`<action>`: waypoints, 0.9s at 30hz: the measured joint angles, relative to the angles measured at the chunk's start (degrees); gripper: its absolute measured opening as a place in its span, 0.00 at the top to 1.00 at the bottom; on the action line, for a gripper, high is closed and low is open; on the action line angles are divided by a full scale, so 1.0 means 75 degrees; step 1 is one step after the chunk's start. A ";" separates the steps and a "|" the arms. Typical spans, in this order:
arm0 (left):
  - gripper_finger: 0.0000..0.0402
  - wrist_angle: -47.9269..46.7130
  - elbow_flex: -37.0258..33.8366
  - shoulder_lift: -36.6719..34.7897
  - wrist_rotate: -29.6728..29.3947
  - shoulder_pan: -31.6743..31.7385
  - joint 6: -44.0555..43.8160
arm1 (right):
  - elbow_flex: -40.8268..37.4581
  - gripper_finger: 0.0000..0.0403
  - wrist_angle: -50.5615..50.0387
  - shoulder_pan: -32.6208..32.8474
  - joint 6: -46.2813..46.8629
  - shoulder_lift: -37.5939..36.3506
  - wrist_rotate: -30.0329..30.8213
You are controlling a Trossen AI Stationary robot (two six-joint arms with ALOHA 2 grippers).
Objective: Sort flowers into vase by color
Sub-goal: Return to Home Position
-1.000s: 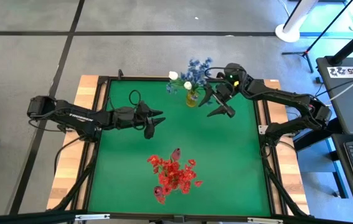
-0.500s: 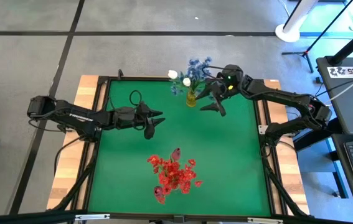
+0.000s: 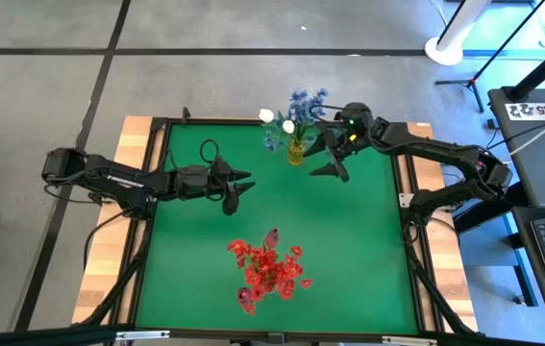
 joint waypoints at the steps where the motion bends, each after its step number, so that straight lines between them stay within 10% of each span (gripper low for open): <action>1: 0.59 0.0000 0.0000 0.0000 0.0000 0.0003 0.0000 | 0.0000 0.19 -0.0056 0.0000 0.0006 0.0000 0.0098; 27: 0.59 -0.0335 0.0003 0.0000 0.0000 0.0000 -0.0041 | 0.0000 0.08 -0.1990 -0.0006 0.0143 -0.1594 0.1098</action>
